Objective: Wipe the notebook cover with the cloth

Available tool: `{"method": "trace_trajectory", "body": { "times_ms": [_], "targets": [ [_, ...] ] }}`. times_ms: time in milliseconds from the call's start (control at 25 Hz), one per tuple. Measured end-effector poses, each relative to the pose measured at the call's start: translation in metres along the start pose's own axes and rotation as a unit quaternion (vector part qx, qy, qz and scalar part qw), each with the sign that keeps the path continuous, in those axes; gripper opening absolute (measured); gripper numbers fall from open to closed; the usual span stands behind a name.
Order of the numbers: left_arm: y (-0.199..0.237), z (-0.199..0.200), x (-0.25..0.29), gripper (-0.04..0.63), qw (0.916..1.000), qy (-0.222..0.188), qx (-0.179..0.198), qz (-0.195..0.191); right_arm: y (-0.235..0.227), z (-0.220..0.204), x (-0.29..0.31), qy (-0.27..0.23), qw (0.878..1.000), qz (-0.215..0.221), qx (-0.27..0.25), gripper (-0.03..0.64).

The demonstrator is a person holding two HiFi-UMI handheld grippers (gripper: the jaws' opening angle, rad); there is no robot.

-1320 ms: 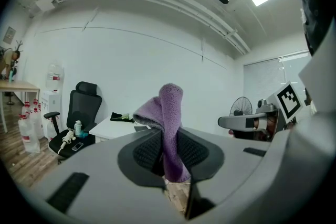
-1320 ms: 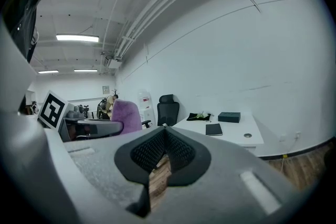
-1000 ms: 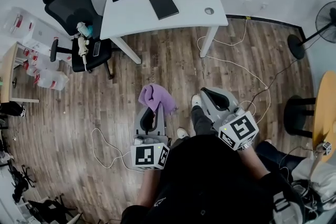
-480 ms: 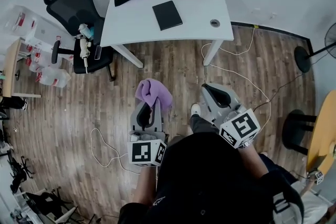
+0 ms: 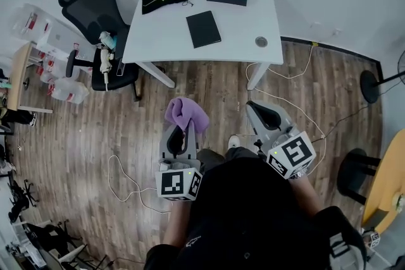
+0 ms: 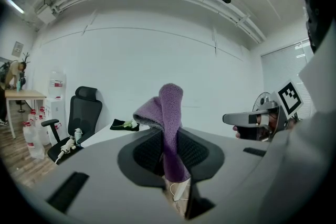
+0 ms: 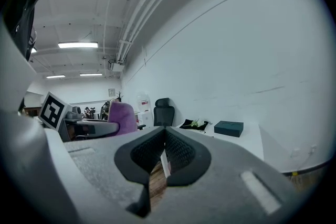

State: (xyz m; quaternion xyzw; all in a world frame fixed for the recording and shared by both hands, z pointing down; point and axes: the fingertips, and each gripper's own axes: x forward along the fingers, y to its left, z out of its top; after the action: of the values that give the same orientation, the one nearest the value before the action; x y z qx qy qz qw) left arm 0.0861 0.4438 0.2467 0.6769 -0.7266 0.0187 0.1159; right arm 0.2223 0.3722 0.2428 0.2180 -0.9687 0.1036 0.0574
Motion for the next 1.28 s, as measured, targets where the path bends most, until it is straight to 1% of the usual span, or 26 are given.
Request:
{"method": "trace_trajectory", "body": {
  "times_ms": [200, 320, 640, 840, 1000, 1280],
  "targets": [
    [-0.003, -0.004, 0.016, 0.067, 1.0000, 0.002, -0.004, 0.001, -0.011, 0.001, 0.006, 0.002, 1.000, 0.003, -0.001, 0.003],
    [-0.005, -0.006, 0.029, 0.067, 1.0000, 0.004, -0.005, -0.005, -0.017, 0.003, 0.010, 0.002, 1.000, 0.001, -0.005, 0.003],
    [-0.001, -0.006, 0.067, 0.067, 0.9994, 0.006, -0.003, -0.035, -0.049, 0.004, 0.021, -0.002, 0.999, -0.039, -0.002, 0.003],
    [0.013, 0.004, 0.106, 0.067, 0.9984, 0.009, 0.003, -0.056, -0.070, 0.011, 0.048, -0.001, 0.998, -0.059, 0.001, 0.003],
    [0.027, 0.012, 0.139, 0.067, 0.9978, 0.006, -0.004, -0.066, -0.087, 0.017, 0.077, 0.008, 0.998, -0.063, -0.003, 0.003],
    [0.062, 0.023, 0.203, 0.067, 0.9971, 0.013, -0.009, -0.075, -0.116, 0.033, 0.140, 0.010, 0.998, -0.065, 0.002, 0.003]
  ]
}}
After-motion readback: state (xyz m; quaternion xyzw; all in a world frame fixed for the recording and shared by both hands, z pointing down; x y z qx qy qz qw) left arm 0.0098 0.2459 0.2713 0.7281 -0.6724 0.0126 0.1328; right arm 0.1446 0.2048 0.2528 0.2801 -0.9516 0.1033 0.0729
